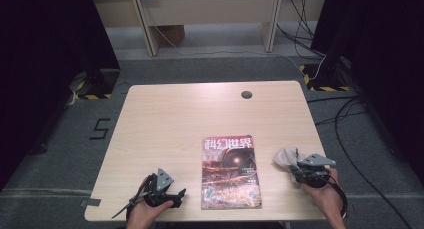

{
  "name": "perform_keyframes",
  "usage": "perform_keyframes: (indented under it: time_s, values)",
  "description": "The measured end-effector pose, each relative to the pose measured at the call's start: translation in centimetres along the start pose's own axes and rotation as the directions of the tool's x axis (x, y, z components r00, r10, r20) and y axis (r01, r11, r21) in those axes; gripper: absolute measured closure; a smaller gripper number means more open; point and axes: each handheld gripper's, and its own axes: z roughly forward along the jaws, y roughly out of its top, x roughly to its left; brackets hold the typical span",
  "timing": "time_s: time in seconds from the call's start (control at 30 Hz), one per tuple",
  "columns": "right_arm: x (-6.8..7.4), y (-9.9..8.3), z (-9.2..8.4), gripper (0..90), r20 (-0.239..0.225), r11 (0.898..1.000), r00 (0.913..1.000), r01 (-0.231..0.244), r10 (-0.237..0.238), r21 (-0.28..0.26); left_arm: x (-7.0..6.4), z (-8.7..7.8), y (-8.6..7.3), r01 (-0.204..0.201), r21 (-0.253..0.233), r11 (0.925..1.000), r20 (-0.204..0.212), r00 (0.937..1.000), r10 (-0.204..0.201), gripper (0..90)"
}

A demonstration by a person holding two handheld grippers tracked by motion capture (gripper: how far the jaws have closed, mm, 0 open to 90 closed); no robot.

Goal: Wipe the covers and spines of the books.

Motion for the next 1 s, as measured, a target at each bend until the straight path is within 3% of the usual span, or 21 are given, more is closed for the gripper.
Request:
perform_keyframes:
  time_s: [0.13, 0.2, 0.37, 0.43, 0.5, 0.67, 0.9, 1.0]
  values:
    - [-0.2, -0.2, 0.2, 61.9, 0.003, 0.999, 0.9994, -0.034, 0.034, 0.005, 0.0, 0.0, 0.0, 0.004, -0.002, 1.0, -0.002, 1.0, -0.004, 15.7]
    - [-0.1, 0.0, 0.0, 53.6, 0.006, 0.999, 0.9989, -0.047, 0.048, -0.01, 0.1, 0.0, 0.0, 0.003, -0.001, 1.0, -0.002, 1.0, -0.003, 15.7]
    - [0.6, 0.4, -0.9, 43.0, 0.046, 0.994, 0.9964, -0.067, 0.071, -0.088, 0.0, 0.0, 0.0, 0.003, -0.003, 1.0, 0.0, 1.0, -0.003, 15.7]
    - [1.0, 0.7, -1.5, 41.9, 0.048, 0.987, 0.9951, -0.079, 0.086, -0.142, 0.1, 0.0, 0.0, 0.004, -0.004, 1.0, 0.0, 1.0, -0.004, 15.7]
    - [1.9, 1.0, -2.1, 40.7, 0.02, 0.979, 0.9965, -0.076, 0.081, -0.19, 0.1, 0.0, 0.0, 0.005, -0.005, 1.0, 0.0, 1.0, -0.005, 15.7]
    - [4.8, 1.5, -1.9, 39.9, -0.066, 0.983, 0.9977, -0.027, 0.015, -0.179, 0.0, 0.0, 0.0, 0.0, -0.006, 1.0, 0.005, 1.0, 0.0, 15.6]
    - [8.5, 1.7, -1.4, 39.6, -0.163, 0.989, 0.9844, 0.044, -0.067, -0.143, -0.1, -0.1, 0.0, 0.001, -0.01, 1.0, 0.003, 1.0, -0.001, 15.6]
    - [9.3, 1.5, -0.8, 39.4, -0.208, 0.992, 0.976, 0.04, -0.064, -0.116, -0.1, 0.0, 0.0, -0.003, -0.01, 0.9999, 0.008, 1.0, 0.003, 15.6]
